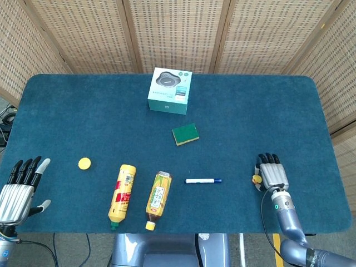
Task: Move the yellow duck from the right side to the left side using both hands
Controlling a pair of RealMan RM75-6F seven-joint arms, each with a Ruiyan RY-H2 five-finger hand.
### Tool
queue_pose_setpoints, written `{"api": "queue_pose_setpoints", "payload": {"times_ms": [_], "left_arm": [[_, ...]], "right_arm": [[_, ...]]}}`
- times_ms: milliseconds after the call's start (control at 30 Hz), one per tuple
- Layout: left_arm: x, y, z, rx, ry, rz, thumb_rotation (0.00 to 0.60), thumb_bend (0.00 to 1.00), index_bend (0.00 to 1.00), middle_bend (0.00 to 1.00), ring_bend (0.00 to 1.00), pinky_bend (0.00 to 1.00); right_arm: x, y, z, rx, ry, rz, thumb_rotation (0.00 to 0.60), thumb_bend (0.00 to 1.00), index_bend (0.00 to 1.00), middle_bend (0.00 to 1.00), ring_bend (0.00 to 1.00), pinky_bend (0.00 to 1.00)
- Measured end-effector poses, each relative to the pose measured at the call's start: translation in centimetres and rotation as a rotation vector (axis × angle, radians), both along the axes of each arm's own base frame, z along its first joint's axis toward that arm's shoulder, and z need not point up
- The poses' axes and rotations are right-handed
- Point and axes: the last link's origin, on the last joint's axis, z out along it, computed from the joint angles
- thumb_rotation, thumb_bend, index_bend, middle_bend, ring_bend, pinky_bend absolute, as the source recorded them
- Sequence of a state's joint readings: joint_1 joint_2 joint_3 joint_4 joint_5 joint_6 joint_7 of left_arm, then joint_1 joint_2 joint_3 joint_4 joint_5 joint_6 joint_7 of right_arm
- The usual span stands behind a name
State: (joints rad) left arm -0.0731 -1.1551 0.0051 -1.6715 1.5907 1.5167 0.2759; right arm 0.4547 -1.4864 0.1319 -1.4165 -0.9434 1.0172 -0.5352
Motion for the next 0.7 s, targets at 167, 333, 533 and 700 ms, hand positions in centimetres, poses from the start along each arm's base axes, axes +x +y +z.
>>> {"api": "queue_pose_setpoints", "payload": {"times_ms": [167, 333, 533, 700], "left_arm": [[0.0, 0.0, 0.0, 0.000, -0.002, -0.002, 0.600, 0.11, 0.00, 0.00, 0.00, 0.00], [0.1, 0.0, -0.1, -0.003, 0.000, -0.005, 0.600, 0.11, 0.00, 0.00, 0.00, 0.00], [0.1, 0.0, 0.0, 0.000, -0.004, -0.007, 0.600, 0.11, 0.00, 0.00, 0.00, 0.00], [-0.1, 0.2, 0.1, -0.001, -0.010, 0.004, 0.600, 0.11, 0.00, 0.00, 0.00, 0.00]], "right_arm": [[0.2, -0.1, 0.1, -0.006, -0.003, 0.011, 0.600, 0.20, 0.54, 0.11, 0.00, 0.04], [1.6, -0.1, 0.5, -0.019, -0.018, 0.051, 0.600, 0.20, 0.54, 0.11, 0.00, 0.04], [4.2, -0.3, 1.2, -0.031, -0.029, 0.108, 0.600, 0.20, 0.55, 0.11, 0.00, 0.04], [6.6, -0.6, 1.3, -0.028, -0.014, 0.159, 0.600, 0.20, 0.55, 0.11, 0.00, 0.04]]}}
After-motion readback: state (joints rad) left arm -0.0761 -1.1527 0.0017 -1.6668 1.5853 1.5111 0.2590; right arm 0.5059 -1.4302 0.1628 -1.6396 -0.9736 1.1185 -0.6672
